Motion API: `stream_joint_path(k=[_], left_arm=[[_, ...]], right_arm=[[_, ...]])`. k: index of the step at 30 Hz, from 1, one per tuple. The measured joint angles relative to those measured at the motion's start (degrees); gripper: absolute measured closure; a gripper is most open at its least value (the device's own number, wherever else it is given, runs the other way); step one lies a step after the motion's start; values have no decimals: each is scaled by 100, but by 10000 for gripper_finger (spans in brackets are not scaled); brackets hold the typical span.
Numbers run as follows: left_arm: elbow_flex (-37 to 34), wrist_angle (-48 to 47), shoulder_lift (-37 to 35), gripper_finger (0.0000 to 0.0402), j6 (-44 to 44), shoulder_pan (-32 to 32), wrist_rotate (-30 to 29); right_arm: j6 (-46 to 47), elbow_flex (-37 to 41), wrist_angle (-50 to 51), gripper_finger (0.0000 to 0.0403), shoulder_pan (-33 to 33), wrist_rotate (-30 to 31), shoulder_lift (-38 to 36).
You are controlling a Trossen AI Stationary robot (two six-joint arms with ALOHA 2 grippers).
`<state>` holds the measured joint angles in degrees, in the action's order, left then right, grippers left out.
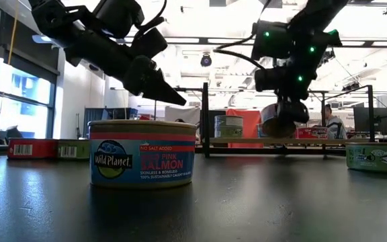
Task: Stack canned seafood by type on shelf
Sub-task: Put the blue-pink tuna can on the shelf
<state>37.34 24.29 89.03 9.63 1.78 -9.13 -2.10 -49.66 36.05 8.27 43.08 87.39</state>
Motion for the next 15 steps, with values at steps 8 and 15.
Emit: stream_joint_path(k=[8, 15], left_arm=[[0, -234, 0, 401, -263, -79, -2], [0, -247, 0, 401, -322, -279, -2]], right_arm=[[505, -137, 540, 85, 15, 143, 4], [1095, -139, 1169, 82, 66, 145, 4]])
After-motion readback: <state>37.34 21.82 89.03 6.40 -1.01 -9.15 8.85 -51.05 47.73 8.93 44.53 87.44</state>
